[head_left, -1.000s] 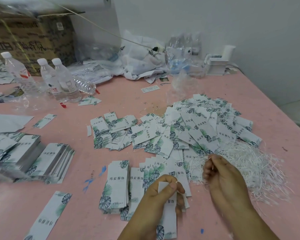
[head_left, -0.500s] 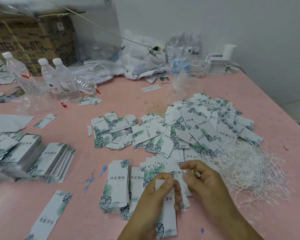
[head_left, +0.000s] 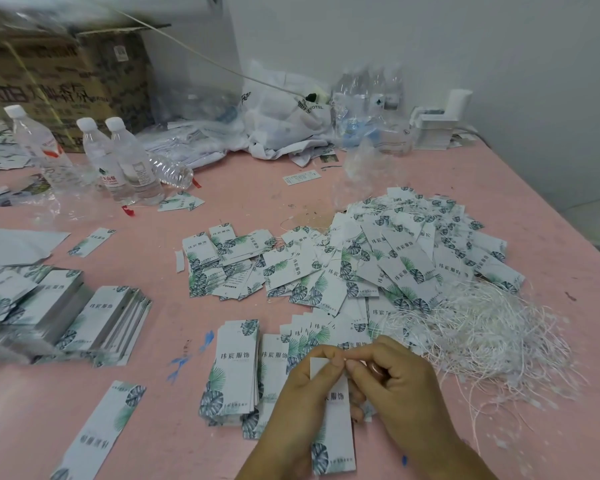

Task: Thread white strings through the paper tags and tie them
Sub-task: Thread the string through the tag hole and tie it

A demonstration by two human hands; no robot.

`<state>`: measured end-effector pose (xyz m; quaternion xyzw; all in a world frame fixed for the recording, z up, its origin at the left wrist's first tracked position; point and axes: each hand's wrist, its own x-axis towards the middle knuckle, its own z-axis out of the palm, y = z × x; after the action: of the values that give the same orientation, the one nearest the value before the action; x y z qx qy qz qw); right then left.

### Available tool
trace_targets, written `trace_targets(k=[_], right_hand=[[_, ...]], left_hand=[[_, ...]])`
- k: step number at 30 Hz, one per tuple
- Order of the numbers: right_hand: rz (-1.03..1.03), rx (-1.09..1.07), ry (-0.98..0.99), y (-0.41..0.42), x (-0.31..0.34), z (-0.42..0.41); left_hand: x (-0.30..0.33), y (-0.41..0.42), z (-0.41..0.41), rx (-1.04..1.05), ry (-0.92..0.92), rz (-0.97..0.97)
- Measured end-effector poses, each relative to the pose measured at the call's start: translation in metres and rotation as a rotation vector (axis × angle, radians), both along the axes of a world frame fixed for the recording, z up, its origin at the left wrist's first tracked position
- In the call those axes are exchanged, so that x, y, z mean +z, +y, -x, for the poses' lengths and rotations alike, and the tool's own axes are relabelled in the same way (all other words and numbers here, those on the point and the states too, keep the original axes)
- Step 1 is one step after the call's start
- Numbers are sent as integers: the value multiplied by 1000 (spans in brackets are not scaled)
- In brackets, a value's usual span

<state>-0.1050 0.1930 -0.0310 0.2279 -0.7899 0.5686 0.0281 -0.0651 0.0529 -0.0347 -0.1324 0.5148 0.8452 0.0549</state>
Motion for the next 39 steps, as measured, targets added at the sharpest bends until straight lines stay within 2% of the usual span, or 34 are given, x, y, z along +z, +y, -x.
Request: trace_targets(k=[3,6,8,12,26,30,34,39], right_hand=[[14,-86,11,0,2,1],[146,-76,-156,0,4,-1],[148,-80,-190,-1,4,-2],[15,-114,-112,-4,2,-1],[-98,-180,7,-8,-1,-1],[-95,-185,-8,-8,0,-2],[-100,-213,-32,-7,1,-1],[-13,-161,-185,-4,2,-1]], left_hand=[[-1,2,-2,-1,2,-37],[0,4,-3,10,1,-180],[-3,5,-3,28,20,-137],[-7,6,-3,90,45,-37],[-4,6,-5,184,98,-56],[-5,6,-4,186,118,2],[-4,5,-5,186,124,-33],[-4,1,-2,202,84,-96]])
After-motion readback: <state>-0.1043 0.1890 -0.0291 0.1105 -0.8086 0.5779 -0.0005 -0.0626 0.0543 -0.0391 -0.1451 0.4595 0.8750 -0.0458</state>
